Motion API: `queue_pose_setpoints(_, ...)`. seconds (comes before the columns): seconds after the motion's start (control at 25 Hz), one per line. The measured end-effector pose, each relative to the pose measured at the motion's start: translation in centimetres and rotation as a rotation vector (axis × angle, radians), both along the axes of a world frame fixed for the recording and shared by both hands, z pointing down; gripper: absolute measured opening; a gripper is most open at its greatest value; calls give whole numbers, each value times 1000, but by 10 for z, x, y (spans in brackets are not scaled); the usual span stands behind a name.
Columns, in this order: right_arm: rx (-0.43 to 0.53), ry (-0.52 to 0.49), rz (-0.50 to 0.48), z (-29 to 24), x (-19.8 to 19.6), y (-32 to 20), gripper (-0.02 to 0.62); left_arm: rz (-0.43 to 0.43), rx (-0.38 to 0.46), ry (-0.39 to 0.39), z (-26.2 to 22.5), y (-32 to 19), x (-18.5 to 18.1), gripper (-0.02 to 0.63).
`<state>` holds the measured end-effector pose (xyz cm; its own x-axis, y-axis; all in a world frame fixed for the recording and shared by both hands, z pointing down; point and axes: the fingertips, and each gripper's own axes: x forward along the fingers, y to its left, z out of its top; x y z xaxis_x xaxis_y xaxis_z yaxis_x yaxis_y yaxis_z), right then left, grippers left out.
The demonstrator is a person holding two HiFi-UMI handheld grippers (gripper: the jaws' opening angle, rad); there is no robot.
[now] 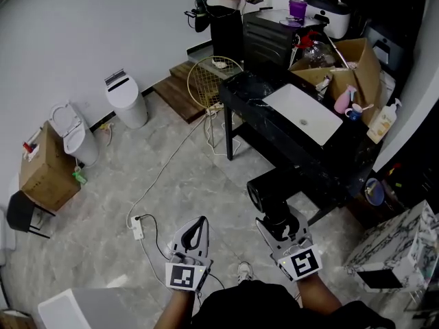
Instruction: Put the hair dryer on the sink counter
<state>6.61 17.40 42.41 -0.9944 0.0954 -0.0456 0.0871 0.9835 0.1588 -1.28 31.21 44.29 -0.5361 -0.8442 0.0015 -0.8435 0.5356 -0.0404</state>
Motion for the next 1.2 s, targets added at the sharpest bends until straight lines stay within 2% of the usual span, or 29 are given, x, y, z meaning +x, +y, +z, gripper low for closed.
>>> queue_pose_setpoints(0.24,-12,-3,21,1,-24,-43,249,-82,14,-10,-7,-23,-53,-2)
queue_pose_setpoints(0.4,-23,13,35,-3,-35,-63,247,-88,-1,-17,-2,-35,-75,-2)
queue_pose_setpoints(0.68,-65,11,72,-6,-60,-99,248,-22,-11,-1,8,-73,-89,-2)
queue_pose_setpoints(0.88,-65,-4,125,-4,-93,-127,247,28,-54,-20,19,-97,-130,-2)
queue_pose_setpoints(1.04,-88,-8,180,-3,-123,-153,247,93,-1,53,18,-126,-165,-2)
queue_pose_setpoints(1.2,-102,-14,219,-6,-151,-176,247,187,8,29,11,-160,-195,-2)
